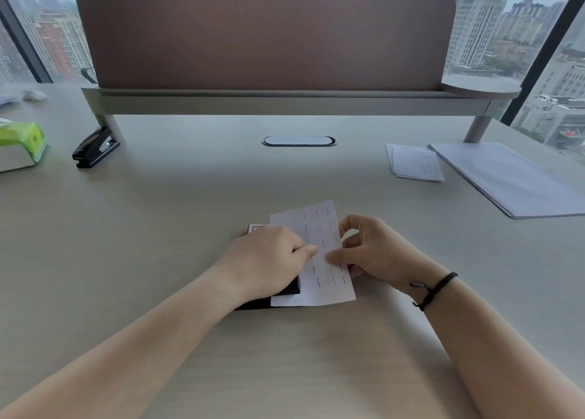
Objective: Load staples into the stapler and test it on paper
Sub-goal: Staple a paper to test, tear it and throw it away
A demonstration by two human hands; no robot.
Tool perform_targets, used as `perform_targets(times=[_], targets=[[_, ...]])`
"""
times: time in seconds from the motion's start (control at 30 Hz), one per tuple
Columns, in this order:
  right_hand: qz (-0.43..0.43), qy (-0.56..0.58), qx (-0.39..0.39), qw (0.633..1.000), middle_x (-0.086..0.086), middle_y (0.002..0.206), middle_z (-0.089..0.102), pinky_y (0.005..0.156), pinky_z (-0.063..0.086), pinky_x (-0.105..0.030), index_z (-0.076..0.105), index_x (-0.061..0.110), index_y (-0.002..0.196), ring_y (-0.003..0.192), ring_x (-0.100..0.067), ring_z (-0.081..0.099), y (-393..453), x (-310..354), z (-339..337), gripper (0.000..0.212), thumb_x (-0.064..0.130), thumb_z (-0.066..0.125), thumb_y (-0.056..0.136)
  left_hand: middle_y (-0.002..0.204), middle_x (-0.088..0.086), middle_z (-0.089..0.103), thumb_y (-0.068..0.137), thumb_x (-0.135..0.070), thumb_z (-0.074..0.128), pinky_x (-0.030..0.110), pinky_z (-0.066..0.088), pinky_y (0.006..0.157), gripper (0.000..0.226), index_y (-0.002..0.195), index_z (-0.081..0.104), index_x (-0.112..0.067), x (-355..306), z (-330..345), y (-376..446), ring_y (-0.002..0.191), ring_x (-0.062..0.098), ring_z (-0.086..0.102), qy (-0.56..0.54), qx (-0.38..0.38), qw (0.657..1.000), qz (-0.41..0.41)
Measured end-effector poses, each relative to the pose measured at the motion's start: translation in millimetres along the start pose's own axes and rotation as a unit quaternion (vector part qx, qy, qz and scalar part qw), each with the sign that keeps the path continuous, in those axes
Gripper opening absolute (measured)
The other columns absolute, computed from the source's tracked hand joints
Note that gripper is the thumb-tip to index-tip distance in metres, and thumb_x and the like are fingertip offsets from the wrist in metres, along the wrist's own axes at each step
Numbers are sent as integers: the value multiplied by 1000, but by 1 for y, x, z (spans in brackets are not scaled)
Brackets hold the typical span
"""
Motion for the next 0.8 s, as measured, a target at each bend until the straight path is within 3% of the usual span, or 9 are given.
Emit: perform_targets(times=[0.23,0.37,0.57,0.8], targets=[[6,19,7,1000,-23,92,77,74,64,-47,56,1,106,81,-38,77,2,-3,1,30,0,76,83,62,-5,45,101,-47,34,38,49,75,52,56,36,-22,-1,7,0,74,25,51,61,24,998,-7],[5,39,25,999,-17,93,79,73,63,-42,60,7,114,83,-32,78,1,-2,4,31,3,73,86,68,-5,47,102,-47,30,38,49,80,47,61,35,-25,-2,12,-1,85,26,57,102,28,994,4],[12,69,38,997,-18,97,79,82,62,-51,62,7,114,87,-33,77,1,-1,4,27,10,71,89,99,2,67,105,-42,27,33,38,77,38,75,41,-23,-12,13,-3,98,26,60,192,19,980,48],[-9,29,24,999,-10,94,81,81,62,-51,64,12,114,85,-28,78,1,0,8,26,19,71,90,90,-1,65,104,-44,26,33,36,72,39,75,43,-25,-13,8,-7,90,24,59,166,13,986,31]])
Point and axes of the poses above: each hand's wrist, its own y-axis towards the middle knuckle, its own z-axis out of the palm, x = y × z, the point moved 6 cm from there along y, towards the middle knuckle
